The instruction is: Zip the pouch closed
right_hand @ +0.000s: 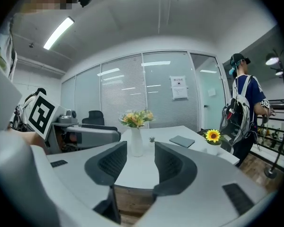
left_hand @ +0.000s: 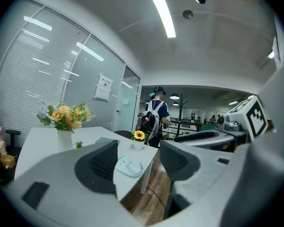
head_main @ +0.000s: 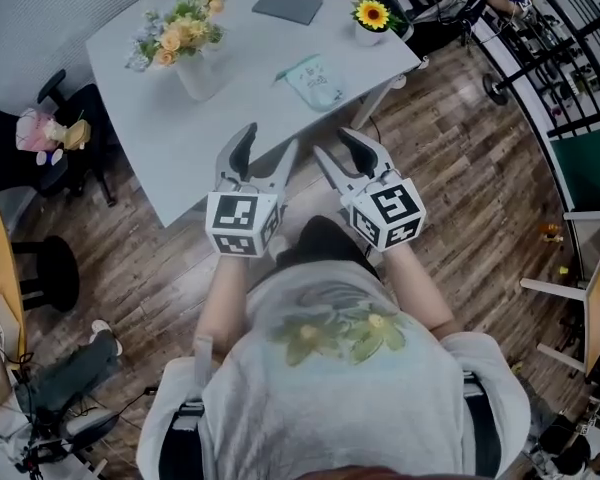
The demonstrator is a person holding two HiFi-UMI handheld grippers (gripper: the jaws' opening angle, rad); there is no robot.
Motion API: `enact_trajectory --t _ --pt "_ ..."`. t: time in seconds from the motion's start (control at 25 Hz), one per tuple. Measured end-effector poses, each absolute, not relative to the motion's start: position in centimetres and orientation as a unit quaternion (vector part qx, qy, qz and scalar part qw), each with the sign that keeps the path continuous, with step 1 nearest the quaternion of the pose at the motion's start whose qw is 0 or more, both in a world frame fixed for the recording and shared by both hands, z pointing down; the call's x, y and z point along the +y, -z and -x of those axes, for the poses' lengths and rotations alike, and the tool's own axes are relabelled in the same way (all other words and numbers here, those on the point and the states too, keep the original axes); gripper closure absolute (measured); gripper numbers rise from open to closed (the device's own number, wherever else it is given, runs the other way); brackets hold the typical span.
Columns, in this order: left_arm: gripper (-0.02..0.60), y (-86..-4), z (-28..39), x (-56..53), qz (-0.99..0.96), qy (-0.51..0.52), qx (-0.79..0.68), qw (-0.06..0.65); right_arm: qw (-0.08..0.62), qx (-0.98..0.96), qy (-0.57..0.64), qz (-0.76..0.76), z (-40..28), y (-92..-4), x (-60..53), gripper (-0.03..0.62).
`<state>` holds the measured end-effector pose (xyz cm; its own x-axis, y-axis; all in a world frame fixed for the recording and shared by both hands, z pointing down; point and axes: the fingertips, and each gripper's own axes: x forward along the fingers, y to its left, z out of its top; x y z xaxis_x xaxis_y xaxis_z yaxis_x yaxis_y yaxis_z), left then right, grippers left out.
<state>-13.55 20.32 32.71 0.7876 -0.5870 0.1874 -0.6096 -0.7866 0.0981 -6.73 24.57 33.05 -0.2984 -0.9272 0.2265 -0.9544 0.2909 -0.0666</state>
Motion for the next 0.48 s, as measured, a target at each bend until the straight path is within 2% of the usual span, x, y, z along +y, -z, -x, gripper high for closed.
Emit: enact_trajectory --t 0.48 --pt "0.322 -36.5 12.2 15.5 -0.932 -0.134 -0.319 0.113 0.09 -0.812 -0.129 -0.561 4.2 -35.2 19.2 0.419"
